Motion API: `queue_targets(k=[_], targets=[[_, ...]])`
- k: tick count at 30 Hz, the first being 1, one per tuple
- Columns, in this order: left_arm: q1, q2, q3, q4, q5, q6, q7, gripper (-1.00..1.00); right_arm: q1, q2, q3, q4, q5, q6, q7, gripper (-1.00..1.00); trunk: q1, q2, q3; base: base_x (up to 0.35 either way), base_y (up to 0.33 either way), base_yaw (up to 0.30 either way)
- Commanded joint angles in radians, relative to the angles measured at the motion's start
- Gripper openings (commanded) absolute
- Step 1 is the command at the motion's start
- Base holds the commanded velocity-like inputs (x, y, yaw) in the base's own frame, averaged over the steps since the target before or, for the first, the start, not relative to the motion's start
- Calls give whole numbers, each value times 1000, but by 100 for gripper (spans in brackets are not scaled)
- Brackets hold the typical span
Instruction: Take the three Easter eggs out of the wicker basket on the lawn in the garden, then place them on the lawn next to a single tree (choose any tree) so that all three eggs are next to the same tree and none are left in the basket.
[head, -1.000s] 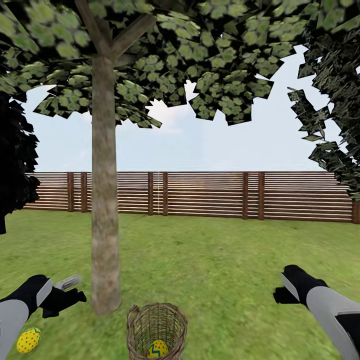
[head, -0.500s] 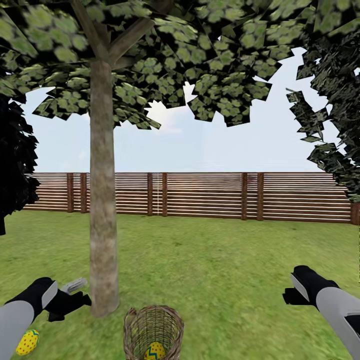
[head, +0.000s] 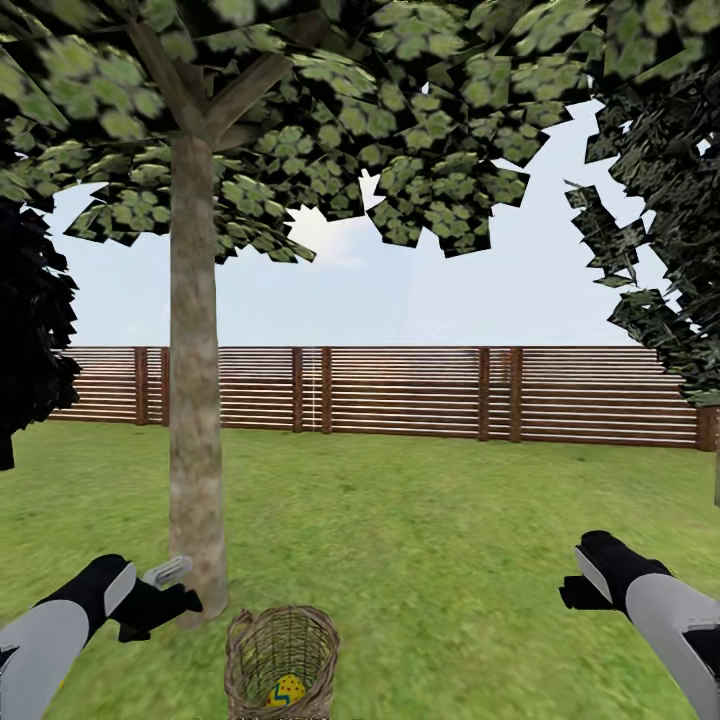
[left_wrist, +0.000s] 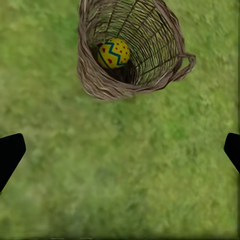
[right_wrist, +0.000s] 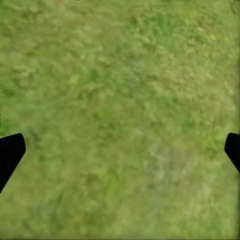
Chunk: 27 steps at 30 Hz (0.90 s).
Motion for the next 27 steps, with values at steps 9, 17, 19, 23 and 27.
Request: queue_targets(k=[9,17,19,23,27], targets=[[-1,-25,3,2,-70,3,-4,100,0,18,6,7,-4,4,-16,100,-35,62,27,-133,-299,268],[-1,-29,5,2,-68,3,-5,100,0,19,6,8,-5,3,-14,100,-66,118,52,-122,-302,290],[-1,-29,5,2,-70,3,-5,100,0,19,6,8,-4,3,-13,100,-73,132,58,-121,-302,291],[-1,-33,5,3,-73,3,-4,100,0,21,7,9,-3,3,-14,100,-89,160,71,-121,-302,291],[-1,-47,4,4,-77,3,-4,100,0,21,6,9,-4,3,-17,100,-104,188,83,-118,-304,269]])
